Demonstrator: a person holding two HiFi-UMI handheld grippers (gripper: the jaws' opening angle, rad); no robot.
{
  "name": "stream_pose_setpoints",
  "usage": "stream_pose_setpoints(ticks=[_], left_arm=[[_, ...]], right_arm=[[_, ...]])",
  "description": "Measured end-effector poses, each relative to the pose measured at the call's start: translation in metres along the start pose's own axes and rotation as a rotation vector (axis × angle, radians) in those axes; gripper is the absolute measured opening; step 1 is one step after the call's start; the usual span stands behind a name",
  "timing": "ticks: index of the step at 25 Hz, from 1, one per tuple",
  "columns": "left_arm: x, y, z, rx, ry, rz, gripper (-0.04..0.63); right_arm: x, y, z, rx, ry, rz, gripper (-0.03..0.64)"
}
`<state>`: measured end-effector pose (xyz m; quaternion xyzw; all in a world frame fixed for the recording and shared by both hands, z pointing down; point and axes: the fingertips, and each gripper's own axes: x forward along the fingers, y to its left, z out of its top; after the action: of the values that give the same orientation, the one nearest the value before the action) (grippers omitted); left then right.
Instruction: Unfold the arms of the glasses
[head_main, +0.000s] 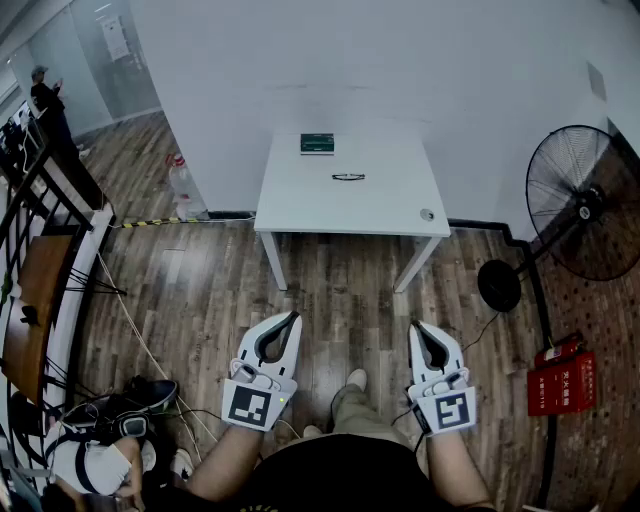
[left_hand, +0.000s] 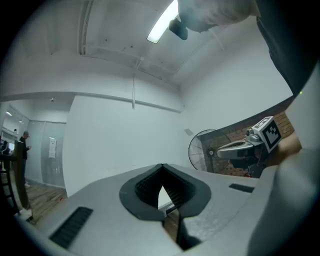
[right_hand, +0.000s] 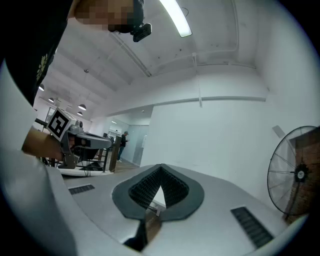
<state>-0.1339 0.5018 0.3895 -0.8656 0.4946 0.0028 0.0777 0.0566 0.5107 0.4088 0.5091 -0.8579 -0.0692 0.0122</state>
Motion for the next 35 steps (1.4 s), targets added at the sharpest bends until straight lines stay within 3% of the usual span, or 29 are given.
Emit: stream_pose_setpoints(ticks=[10, 20, 31, 35], left_arm=[[0.077, 0.025, -0.01, -0.02, 0.003, 0.031, 0.006], [0.13, 0.034, -0.049, -0.066, 0.048, 0.036, 0.006], [0.19, 0.042, -0.051, 0.005, 0.056, 0.065, 0.006], [0.217, 0.038, -0.048, -0.067, 0.052, 0.027, 0.006]], right_arm=[[0.061, -0.053, -0.016, 0.029, 0.005, 0.021, 0.0], [0.097, -0.088, -0.04, 0.023, 0.013, 0.038, 0.0], [0.136, -0.128, -0.045, 0.014, 0.026, 0.043, 0.0], [0.148, -0.15, -0.039, -0.016, 0.012, 0.053, 0.0]])
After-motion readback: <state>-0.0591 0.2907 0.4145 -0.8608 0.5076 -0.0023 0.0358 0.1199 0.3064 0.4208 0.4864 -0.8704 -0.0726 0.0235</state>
